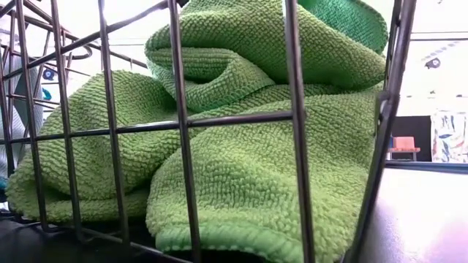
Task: Sort microfiber towel by color & place in baskets
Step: Put the green towel into the right wire basket
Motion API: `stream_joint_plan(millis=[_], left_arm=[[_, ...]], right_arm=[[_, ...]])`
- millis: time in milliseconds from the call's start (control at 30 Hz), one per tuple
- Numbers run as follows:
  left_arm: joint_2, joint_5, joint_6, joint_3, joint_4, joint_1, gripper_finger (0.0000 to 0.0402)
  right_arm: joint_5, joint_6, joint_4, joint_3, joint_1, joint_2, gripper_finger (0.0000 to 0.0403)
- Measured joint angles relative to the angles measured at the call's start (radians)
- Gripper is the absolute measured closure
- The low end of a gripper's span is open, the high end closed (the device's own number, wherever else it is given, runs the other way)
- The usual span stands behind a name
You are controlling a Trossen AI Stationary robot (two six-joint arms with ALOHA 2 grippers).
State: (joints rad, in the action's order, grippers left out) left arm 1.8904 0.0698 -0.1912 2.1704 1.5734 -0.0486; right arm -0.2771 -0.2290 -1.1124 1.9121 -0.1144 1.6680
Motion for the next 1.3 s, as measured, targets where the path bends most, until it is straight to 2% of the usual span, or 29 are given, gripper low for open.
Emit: stream_joint_plan(millis=[200,400,767,1300], left_arm=[[0.0,0.001,-0.006,-0.006,0.0,0.001,0.0402],[0.0,0.079,0.001,-0.01,-0.003,0.003,0.0402],[-0.028,0.079,0.051,-0.015,-0.006,0.032,0.0401],[-0.047,0.074,-0.026,-0.024,-0.011,0.033,0.0401]], right_arm=[[-0.001,0.011,-0.011,0.021,-0.001,0.002,0.0188],[-0.002,0.005,-0.022,0.055,-0.001,0.003,0.0188],[0.002,-0.012,-0.019,0.114,-0.001,0.005,0.0188],[0.004,0.031,-0.036,0.129,-0.017,-0.04,0.0188]])
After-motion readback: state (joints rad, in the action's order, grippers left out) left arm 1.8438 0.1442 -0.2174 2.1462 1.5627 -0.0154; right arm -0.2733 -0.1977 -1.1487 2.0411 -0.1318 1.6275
